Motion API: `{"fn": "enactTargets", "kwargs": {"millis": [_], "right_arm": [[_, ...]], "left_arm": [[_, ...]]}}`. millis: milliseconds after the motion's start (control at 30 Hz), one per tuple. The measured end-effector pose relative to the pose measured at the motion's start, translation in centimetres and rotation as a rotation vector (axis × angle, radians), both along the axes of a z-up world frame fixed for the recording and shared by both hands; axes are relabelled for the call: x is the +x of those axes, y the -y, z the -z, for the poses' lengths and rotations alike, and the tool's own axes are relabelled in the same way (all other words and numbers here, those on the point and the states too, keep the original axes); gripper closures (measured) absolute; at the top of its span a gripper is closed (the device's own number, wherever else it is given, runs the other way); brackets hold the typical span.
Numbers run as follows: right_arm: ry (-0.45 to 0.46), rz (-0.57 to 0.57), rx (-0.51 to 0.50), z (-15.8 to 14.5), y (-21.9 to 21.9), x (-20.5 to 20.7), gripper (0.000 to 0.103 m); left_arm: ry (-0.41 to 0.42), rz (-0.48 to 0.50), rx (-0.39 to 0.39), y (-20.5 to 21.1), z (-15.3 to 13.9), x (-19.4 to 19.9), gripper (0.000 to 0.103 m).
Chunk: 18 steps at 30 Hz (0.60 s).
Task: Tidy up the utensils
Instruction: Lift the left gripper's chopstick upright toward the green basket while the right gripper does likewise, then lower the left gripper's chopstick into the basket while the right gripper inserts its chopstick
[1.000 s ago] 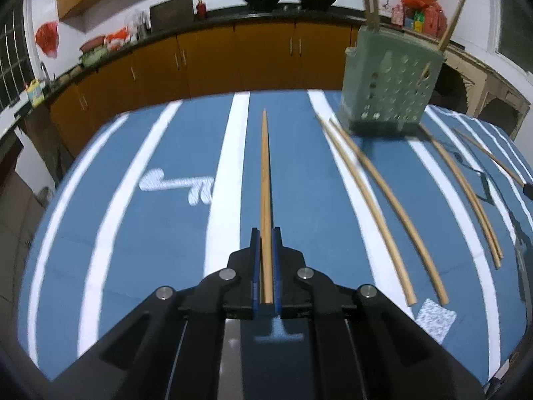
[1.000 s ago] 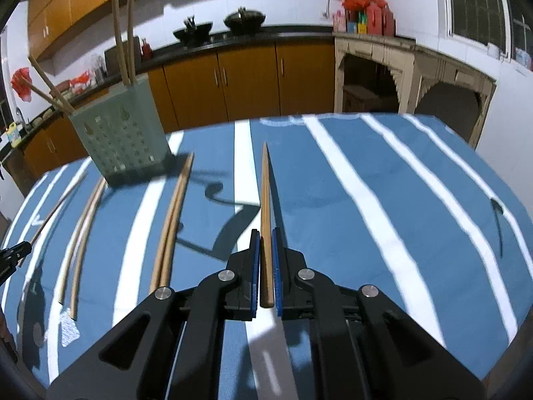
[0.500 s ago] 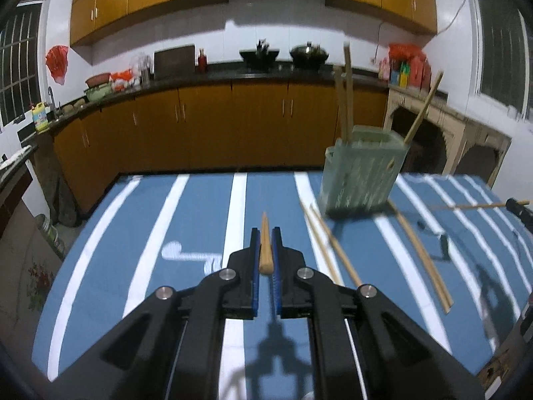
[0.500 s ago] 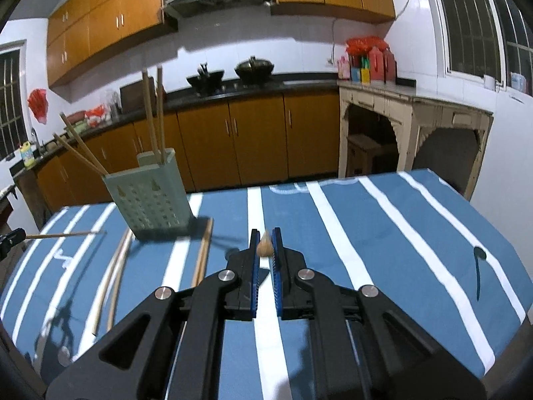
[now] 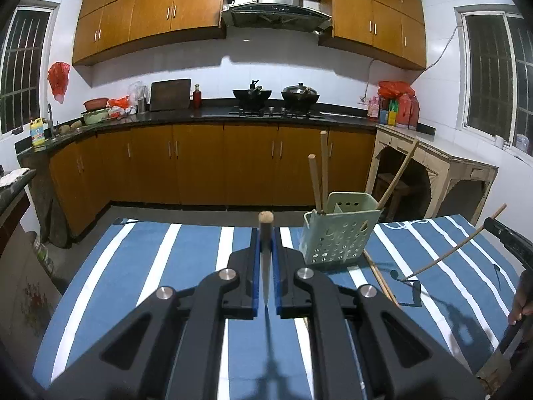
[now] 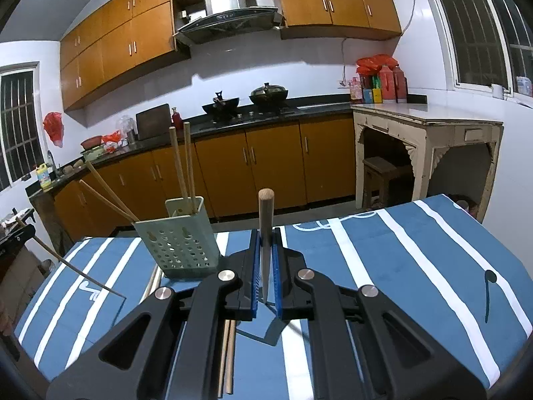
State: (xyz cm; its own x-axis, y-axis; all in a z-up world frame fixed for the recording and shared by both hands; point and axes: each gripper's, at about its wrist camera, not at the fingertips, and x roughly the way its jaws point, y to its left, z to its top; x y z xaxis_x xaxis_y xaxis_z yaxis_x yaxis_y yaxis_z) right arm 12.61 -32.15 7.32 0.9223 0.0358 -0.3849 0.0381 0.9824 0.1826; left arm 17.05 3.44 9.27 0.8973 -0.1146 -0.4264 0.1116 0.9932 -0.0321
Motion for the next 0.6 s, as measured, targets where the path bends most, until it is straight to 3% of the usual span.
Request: {"fn": "enactTargets", "kwargs": {"millis": [367,600], "right_arm": [[0.006,-0.011,0.003,-0.8,-0.3,0.5,0.095],[0.052,-0.066,0.012,-4.4,-1.2,0.6,0.095]], "left_arm": [[0.004,0.003,0.008,0.5,-0.1,0.1,0.095],[0.038,0.035,-0.003,1.0,-2.6,0.1,0.095]]}}
